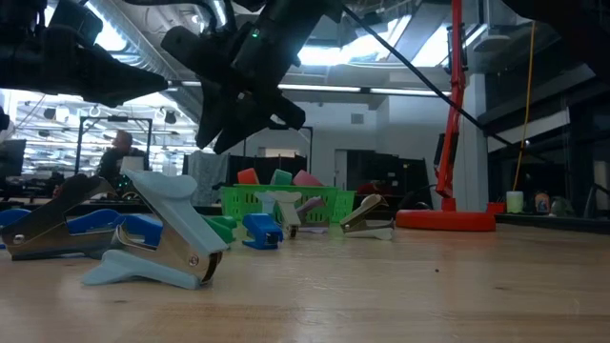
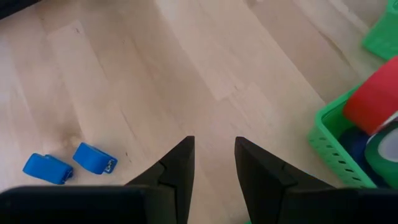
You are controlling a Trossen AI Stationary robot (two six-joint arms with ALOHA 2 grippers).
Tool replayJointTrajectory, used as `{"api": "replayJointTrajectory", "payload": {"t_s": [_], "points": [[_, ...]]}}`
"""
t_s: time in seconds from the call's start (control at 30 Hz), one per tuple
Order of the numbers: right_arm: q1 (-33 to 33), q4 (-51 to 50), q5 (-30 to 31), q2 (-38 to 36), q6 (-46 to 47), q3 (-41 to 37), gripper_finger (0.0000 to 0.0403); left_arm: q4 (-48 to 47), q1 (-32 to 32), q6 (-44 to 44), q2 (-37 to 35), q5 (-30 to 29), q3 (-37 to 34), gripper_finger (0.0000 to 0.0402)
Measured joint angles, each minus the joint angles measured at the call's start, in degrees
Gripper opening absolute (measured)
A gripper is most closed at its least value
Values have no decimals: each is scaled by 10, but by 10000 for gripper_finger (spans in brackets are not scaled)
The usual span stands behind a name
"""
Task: Pick and place Stapler, Stapler remover, tape
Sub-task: Put the gray staple remover into the right green bin
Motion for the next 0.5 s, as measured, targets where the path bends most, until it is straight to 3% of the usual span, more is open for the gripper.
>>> {"api": "replayJointTrajectory", "payload": {"t_s": [0.2,0.4,0.5], "points": [[0,-24,0,0,21,0,120,0,0,0,0,0,0,128],[1,-121,-17,0,226,0,120,0,0,0,0,0,0,127],[1,-148,-41,0,278,0,120,0,0,0,0,0,0,128]]}}
